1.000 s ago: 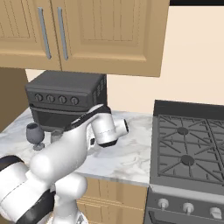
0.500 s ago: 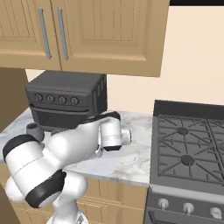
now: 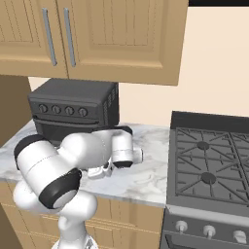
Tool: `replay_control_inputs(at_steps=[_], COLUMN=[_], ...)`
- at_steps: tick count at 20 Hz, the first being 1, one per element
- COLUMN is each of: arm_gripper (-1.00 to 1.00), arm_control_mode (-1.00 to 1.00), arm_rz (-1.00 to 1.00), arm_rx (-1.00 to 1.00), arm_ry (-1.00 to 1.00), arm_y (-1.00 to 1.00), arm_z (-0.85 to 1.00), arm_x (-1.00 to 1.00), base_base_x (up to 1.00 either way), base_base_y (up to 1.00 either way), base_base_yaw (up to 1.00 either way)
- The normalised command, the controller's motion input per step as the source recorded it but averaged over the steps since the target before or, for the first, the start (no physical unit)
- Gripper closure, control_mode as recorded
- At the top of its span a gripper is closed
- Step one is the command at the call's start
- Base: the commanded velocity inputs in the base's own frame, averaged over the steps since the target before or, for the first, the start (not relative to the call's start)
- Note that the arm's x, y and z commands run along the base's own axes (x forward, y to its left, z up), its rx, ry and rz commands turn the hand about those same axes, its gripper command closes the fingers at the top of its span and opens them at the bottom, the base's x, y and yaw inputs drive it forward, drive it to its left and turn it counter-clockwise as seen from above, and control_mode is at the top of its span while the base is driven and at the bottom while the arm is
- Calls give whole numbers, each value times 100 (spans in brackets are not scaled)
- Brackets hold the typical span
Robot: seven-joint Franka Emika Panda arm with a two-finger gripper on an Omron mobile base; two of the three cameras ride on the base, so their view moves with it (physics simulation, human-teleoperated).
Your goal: Retrieve the wine glasses from the counter and place one next to each plate.
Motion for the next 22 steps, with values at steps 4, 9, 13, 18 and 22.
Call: replay_control_inputs(at_steps=[4, 9, 13, 18, 22], arm_gripper=[-100, -100, -100, -100, -100], arm_control_mode=[-100, -100, -100, -100, -100], arm_rz=[6, 0, 0, 0, 0], arm_rx=[7, 0, 0, 0, 3], arm_ry=[12, 1, 0, 3, 7], arm_y=[1, 19, 31, 22, 0], arm_z=[-25, -8, 0, -4, -3], arm_x=[14, 6, 5, 9, 0], base_base_x=[0, 0, 0, 0, 0], base_base_y=[0, 0, 0, 0, 0], base_base_yaw=[0, 0, 0, 0, 0])
